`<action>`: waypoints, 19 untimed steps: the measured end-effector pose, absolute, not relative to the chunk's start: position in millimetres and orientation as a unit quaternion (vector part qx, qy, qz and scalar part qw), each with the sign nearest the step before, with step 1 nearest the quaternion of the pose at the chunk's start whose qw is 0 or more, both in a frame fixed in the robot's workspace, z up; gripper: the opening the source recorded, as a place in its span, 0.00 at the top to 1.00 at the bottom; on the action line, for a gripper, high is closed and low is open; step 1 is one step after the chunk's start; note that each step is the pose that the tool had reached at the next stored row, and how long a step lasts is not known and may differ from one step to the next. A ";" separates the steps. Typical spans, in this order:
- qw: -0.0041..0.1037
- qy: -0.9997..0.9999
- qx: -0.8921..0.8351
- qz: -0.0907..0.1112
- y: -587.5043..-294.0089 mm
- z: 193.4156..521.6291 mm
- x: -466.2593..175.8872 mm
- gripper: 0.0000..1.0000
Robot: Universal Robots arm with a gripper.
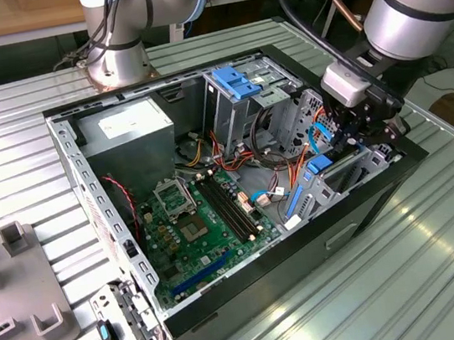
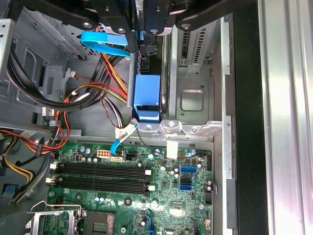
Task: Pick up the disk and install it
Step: 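Insert the first disk wire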
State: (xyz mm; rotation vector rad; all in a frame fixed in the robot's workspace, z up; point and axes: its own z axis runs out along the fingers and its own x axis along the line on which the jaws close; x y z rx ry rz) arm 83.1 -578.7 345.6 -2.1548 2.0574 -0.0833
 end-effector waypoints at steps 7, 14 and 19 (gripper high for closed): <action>0.080 0.688 -0.720 -0.028 -578.0 345.5 83.1 0.84; 0.081 0.688 -0.720 -0.028 -577.9 345.0 83.1 0.84; 0.081 0.688 -0.720 -0.028 -577.7 344.9 83.0 0.84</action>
